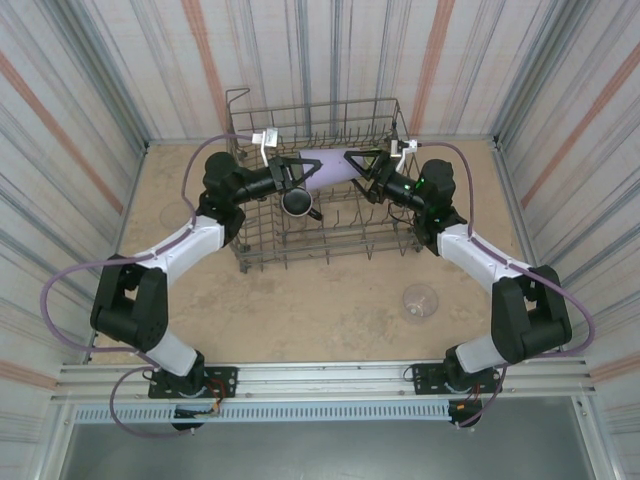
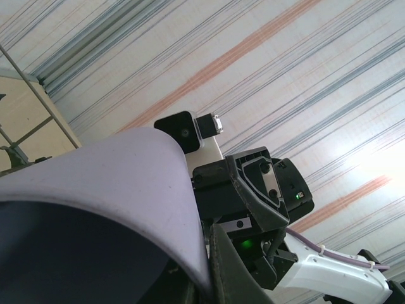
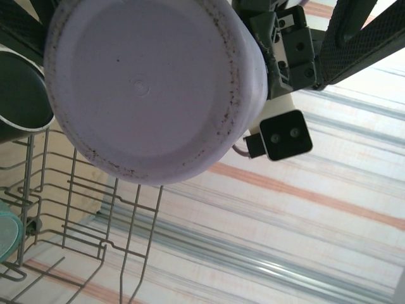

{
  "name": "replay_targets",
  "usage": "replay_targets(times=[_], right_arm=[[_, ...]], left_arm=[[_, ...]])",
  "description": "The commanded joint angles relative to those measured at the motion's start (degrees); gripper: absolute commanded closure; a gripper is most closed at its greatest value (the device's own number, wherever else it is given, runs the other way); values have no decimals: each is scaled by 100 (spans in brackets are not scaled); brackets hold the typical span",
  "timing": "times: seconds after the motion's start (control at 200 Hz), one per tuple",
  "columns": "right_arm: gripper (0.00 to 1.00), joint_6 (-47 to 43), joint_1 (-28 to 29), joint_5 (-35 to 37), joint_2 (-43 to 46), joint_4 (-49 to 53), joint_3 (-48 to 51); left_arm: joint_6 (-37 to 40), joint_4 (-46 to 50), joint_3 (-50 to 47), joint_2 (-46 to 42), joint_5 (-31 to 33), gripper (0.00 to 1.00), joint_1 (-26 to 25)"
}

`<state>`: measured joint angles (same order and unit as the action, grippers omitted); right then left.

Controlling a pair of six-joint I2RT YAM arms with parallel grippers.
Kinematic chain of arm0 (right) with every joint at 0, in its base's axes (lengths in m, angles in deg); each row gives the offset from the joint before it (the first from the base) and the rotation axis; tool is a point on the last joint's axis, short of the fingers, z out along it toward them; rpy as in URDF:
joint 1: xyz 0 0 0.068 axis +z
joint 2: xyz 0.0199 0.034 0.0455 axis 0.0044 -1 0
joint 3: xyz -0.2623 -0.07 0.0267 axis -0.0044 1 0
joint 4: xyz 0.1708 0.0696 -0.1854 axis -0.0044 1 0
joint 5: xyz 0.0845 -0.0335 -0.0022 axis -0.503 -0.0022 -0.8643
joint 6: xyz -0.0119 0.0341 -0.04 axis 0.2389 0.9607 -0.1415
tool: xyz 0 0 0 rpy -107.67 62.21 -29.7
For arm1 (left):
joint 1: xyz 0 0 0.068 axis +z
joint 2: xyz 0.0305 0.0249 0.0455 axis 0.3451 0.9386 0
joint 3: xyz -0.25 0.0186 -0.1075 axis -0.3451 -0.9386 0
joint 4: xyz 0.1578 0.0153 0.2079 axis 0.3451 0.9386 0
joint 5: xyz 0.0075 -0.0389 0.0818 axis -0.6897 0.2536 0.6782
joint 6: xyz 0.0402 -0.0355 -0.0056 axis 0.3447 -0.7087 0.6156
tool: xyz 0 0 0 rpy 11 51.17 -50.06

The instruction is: Load the cups into the dish rack

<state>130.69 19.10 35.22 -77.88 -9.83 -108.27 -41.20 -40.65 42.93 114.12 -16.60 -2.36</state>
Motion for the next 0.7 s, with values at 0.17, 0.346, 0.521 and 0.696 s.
replay_targets(times=[0.17,0.346,0.521,0.696], right_arm=[[1,132,-13,121,-59,-295,-48],[13,157,-24,143,-145,-313,-52],[32,77,-12,193,-128,-350,-42],[48,17,-12,270,-130,-292,-20]], left_arm=[[-72,-338,57,123,-92,100,-107],[-39,-354,23,187,-65,100,-218],[-88,-361,18,212,-103,100,-266],[-6,-184,27,142,-146,100,-266]])
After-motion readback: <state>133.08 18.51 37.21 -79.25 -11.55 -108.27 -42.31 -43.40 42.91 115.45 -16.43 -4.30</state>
